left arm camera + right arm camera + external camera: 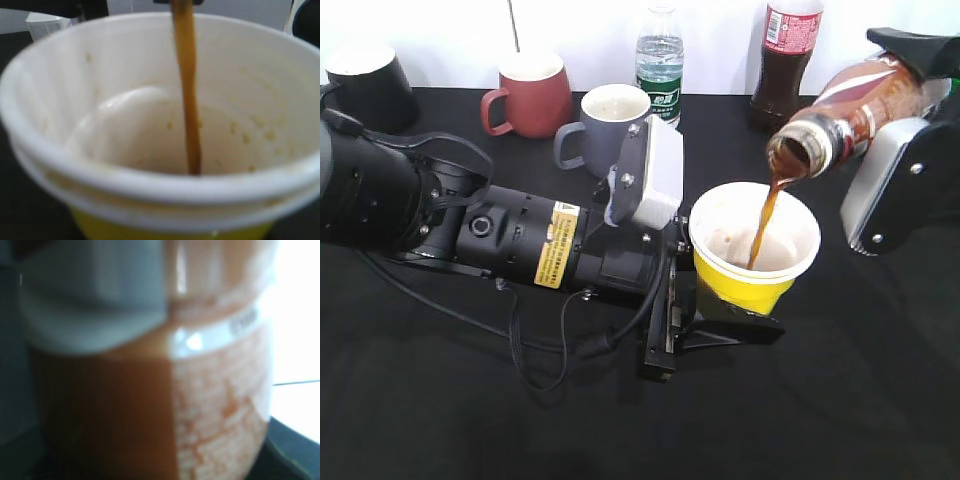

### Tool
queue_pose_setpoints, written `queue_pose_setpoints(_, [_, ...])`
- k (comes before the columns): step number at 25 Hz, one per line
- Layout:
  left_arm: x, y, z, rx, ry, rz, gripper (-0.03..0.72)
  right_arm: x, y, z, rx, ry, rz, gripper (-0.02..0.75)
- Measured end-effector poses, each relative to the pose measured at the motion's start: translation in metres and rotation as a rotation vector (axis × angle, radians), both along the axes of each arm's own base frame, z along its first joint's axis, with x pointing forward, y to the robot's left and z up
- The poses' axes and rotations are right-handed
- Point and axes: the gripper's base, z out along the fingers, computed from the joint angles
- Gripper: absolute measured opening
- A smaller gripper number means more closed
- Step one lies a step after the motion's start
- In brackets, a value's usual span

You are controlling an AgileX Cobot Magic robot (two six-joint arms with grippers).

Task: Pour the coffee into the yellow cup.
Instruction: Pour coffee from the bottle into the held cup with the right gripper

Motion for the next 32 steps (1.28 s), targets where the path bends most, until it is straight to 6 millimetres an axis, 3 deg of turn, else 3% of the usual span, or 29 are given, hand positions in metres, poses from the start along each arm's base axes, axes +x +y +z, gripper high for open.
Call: queue_pose_setpoints(32, [-0.0029,0.0007,-0.0011,0.012,-0.013,-0.038,0.441,0.0004,-0.0017,0.0047,-0.092,-0.092,-0.026,0.535])
